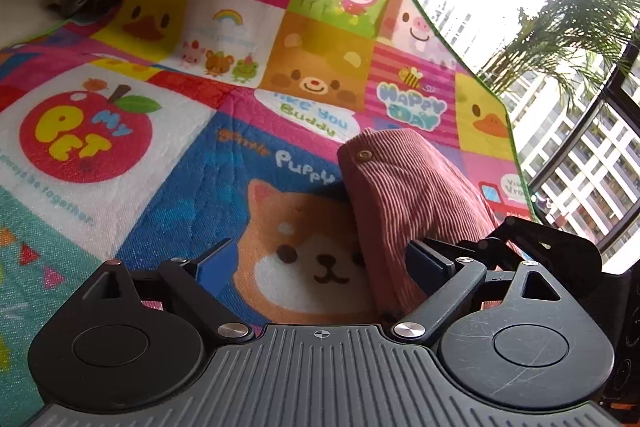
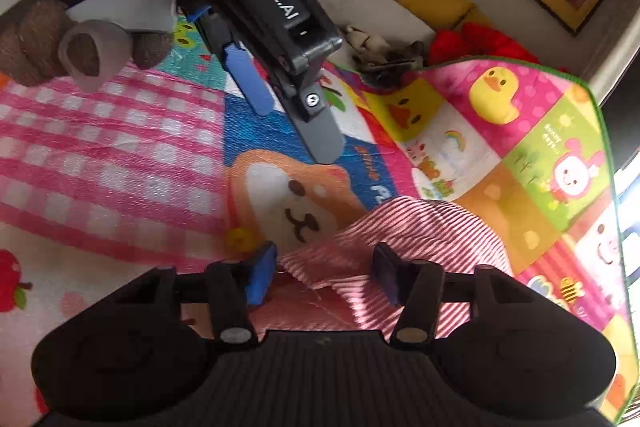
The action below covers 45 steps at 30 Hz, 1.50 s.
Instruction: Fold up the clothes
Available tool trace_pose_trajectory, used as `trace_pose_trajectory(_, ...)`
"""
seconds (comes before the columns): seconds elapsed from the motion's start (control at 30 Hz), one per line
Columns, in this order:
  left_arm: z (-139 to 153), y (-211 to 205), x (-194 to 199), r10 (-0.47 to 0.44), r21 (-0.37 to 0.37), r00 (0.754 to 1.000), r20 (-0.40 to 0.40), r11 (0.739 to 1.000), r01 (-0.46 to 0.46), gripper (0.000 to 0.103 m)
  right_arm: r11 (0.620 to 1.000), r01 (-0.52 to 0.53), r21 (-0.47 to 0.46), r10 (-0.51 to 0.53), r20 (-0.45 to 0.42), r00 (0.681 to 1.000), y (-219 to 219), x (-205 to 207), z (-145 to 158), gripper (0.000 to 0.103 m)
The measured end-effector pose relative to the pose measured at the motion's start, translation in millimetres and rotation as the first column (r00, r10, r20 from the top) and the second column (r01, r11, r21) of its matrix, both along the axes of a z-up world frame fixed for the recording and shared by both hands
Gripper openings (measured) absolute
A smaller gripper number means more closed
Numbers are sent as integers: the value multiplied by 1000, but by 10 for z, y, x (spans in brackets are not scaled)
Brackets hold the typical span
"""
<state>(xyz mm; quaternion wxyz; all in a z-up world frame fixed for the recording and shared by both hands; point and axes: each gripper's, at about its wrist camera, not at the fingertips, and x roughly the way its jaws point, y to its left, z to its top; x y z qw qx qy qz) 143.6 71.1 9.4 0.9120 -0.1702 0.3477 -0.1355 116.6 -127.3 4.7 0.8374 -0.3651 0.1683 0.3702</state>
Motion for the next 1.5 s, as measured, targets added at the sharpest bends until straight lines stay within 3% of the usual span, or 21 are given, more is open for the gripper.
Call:
trace_pose_trajectory(0.03, -6, 2, -6, 0, 0, 1000, -1, 1000, 0, 94, 999, 23, 46, -22, -21, 1000, -50, 36, 90, 10)
trace_pose_trajectory(0.07, -14, 12, 1, 6, 0, 1000, -5, 1000, -6, 94, 995, 47, 92, -43, -42, 998, -99, 73, 179, 6)
trace_pose_trajectory(0.17, -37, 43, 21, 25, 1, 1000, -19, 1000, -24, 94, 965, 100, 243, -71, -124, 990, -358, 137, 529, 3)
trace_pose_trajectory(0.23, -28, 39, 50, 29, -1, 999, -22, 1000, -29, 94, 952, 111, 287, -60, -182, 981, -473, 138, 636, 3)
trace_pose_trajectory(0.3, 28, -6, 82, 17, -9, 1000, -2, 1000, -17, 94, 953, 121, 278, -52, -242, 969, -518, 122, 572, 3)
trace_pose_trajectory(0.47, 156, -298, 223, -56, -15, 998, 35, 998, 57, 94, 968, 167, 189, -89, -361, 928, -509, 85, 65, 3)
trace_pose_trajectory(0.6, 59, -644, 431, -112, 12, 994, -6, 994, 112, 94, 960, 185, 212, -96, -373, 923, -683, -34, 33, 4)
trace_pose_trajectory(0.67, -51, -792, 518, -128, 32, 991, -42, 991, 129, 93, 947, 206, 247, -106, -365, 925, -836, -38, 146, 17)
trace_pose_trajectory(0.73, -128, -883, 550, -142, 37, 988, -60, 989, 145, 92, 918, 252, 308, -135, -354, 925, -1059, -1, 294, 62)
trace_pose_trajectory(0.8, -182, -943, 561, -156, 37, 985, -72, 987, 159, 92, 877, 304, 372, -172, -346, 922, -1296, 44, 430, 78)
trace_pose_trajectory(0.97, -237, -983, 549, -169, 55, 982, -83, 983, 173, 93, 755, 487, 440, -345, -365, 865, -1601, 399, 482, 86)
trace_pose_trajectory(1.03, -248, -986, 556, -167, 61, 982, -89, 983, 173, 93, 718, 527, 456, -372, -389, 843, -1608, 615, 478, 100)
trace_pose_trajectory(1.17, -283, -995, 543, -170, 79, 981, -91, 981, 177, 94, 721, 549, 423, -364, -443, 820, -1386, 1142, 481, 103)
trace_pose_trajectory(1.33, -293, -984, 499, -183, 98, 980, -80, 977, 190, 95, 764, 615, 196, -488, -450, 748, -977, 1682, 19, 103)
trace_pose_trajectory(1.5, -296, -965, 480, -193, 94, 979, -74, 975, 199, 95, 731, 640, 237, -500, -452, 738, -1135, 1525, 22, 103)
